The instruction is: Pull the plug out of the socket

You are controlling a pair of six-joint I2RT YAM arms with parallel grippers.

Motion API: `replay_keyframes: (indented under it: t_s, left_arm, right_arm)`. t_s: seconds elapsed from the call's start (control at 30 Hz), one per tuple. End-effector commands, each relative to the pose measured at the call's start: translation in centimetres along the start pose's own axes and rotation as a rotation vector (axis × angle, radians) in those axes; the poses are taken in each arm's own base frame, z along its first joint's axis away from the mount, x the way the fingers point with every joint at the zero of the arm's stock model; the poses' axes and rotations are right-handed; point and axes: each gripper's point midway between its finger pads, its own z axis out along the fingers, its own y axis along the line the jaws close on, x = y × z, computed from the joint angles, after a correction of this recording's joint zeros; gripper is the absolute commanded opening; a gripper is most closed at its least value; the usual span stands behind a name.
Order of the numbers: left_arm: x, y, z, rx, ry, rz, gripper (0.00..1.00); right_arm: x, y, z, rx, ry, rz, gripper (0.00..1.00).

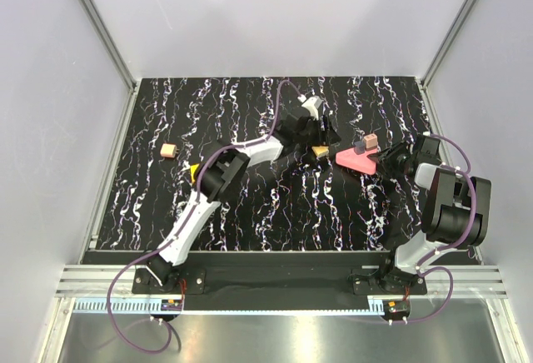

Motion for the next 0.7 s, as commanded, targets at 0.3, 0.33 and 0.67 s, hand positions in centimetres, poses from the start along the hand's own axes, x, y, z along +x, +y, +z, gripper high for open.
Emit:
replay_keyframes:
  t_s: [0.3,0.33,0.67]
  left_arm:
    - [-3.3,-2.1,-4.7,-0.202,-0.085,0.213,0.82]
    - [-3.6,-1.9,-4.9,-0.233,-0.098,0.244,0.85]
    - [-1.4,-1.5,-6.8,-0.328,-0.027,0.424,0.86]
  right_arm:
    - [4.5,-6.2,-0.2,0.237,0.113,0.003,0.00]
    - [4.5,-6.2,-0.2,0.235,0.113,0.003,0.00]
    - [4.5,-6.2,-0.2,0.237,0.113,0.005,0.00]
